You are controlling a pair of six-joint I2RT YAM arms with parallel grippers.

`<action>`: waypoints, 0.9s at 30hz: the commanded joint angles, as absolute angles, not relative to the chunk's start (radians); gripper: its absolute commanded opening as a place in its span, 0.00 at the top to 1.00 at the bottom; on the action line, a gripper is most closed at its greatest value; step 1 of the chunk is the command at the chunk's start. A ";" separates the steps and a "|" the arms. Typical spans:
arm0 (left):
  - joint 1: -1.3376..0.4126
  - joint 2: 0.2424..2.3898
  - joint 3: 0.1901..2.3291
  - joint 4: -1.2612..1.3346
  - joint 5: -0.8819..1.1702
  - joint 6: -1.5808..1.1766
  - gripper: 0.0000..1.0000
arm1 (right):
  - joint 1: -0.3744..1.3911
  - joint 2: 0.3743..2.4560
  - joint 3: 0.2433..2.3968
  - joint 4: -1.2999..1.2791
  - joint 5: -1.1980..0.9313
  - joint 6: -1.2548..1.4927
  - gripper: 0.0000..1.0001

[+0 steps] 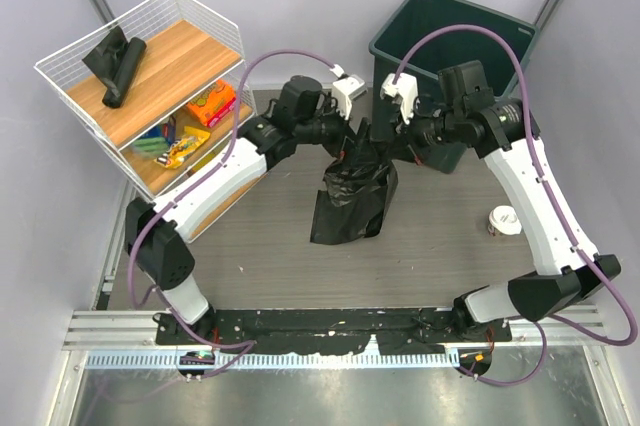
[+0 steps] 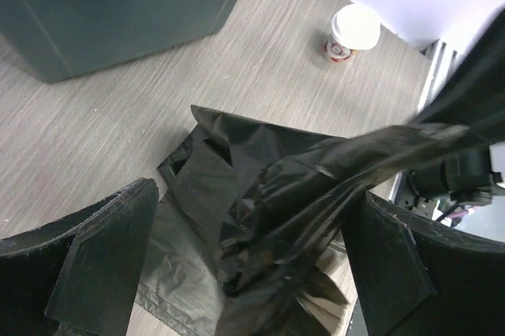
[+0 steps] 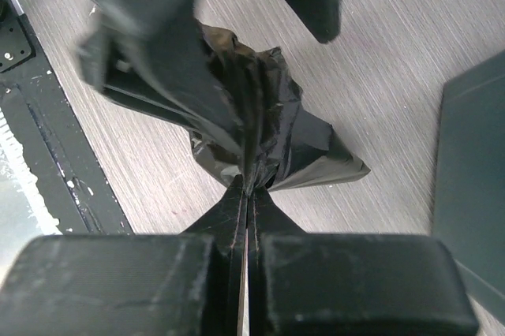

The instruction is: Put the trash bags into the trash bin

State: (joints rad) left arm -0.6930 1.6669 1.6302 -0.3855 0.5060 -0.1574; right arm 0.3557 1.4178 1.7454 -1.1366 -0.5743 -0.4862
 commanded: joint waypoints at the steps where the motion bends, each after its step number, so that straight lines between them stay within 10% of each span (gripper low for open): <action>1: -0.707 1.697 1.687 -0.331 0.401 -0.176 0.05 | 0.351 1.356 1.744 -1.118 -0.598 -0.477 0.98; 12: -0.692 1.658 1.620 -0.322 0.282 -0.068 0.33 | 0.350 1.295 1.717 -1.140 -0.529 -0.517 0.99; 18: -0.650 1.638 1.563 -0.288 0.256 -0.048 0.77 | 0.350 1.269 1.704 -1.140 -0.494 -0.525 0.98; 27: -0.603 1.597 1.505 -0.317 0.278 -0.005 0.47 | 0.331 1.241 1.712 -1.137 -0.445 -0.531 0.99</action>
State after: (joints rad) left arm -0.6254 1.6562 1.5333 -0.3313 0.3019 -0.0456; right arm 0.3420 1.2900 1.7004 -1.1450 -0.4778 -0.5213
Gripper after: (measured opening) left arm 0.451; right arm 0.027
